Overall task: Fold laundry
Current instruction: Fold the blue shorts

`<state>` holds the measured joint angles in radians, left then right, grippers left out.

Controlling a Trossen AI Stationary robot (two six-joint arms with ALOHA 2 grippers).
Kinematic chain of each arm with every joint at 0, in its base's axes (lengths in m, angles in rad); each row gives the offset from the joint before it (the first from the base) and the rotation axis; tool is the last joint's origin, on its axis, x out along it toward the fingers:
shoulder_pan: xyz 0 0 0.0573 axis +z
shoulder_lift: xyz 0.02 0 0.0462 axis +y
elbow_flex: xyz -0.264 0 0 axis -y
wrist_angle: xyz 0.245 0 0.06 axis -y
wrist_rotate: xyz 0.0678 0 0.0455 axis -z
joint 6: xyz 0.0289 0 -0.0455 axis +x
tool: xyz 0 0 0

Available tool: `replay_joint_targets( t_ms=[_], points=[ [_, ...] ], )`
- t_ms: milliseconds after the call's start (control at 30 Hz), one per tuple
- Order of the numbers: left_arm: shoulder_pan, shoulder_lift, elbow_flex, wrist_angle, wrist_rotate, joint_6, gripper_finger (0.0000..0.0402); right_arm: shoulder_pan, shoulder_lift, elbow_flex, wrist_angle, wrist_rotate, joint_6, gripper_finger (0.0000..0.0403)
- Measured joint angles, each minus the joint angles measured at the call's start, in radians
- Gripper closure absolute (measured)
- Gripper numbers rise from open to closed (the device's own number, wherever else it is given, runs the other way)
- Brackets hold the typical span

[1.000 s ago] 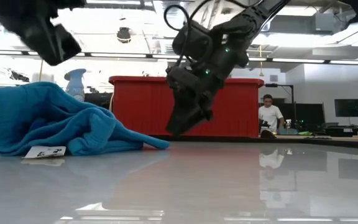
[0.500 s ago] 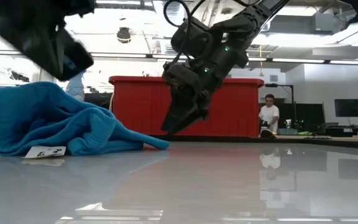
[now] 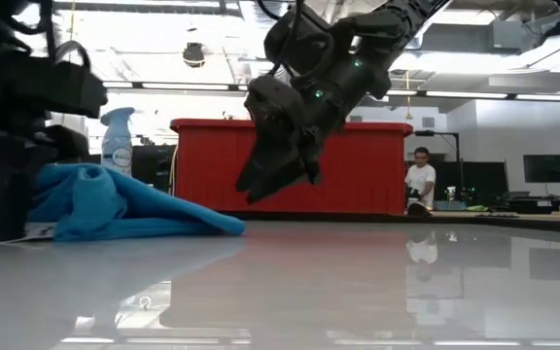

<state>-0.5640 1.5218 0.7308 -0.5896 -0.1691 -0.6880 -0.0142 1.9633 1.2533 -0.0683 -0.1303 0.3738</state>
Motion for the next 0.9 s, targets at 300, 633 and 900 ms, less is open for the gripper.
replay_joint_targets(
  t_ms=[300, 633, 900],
  points=[
    [-0.055, -0.177, 0.071, -0.130, -0.074, -0.167, 0.0401, -0.035, 0.007, 0.000, 0.180, 0.095, -0.144, 0.0212],
    [-0.012, -0.273, 0.100, 0.101, -0.380, -0.125, 0.0401, -0.243, 0.007, 0.079, 0.204, -0.017, -0.323, 0.0239],
    [0.063, -0.083, 0.098, 0.221, -0.187, -0.128, 0.0401, -0.251, 0.010, 0.089, 0.207, -0.078, -0.362, 0.0250]
  ],
)
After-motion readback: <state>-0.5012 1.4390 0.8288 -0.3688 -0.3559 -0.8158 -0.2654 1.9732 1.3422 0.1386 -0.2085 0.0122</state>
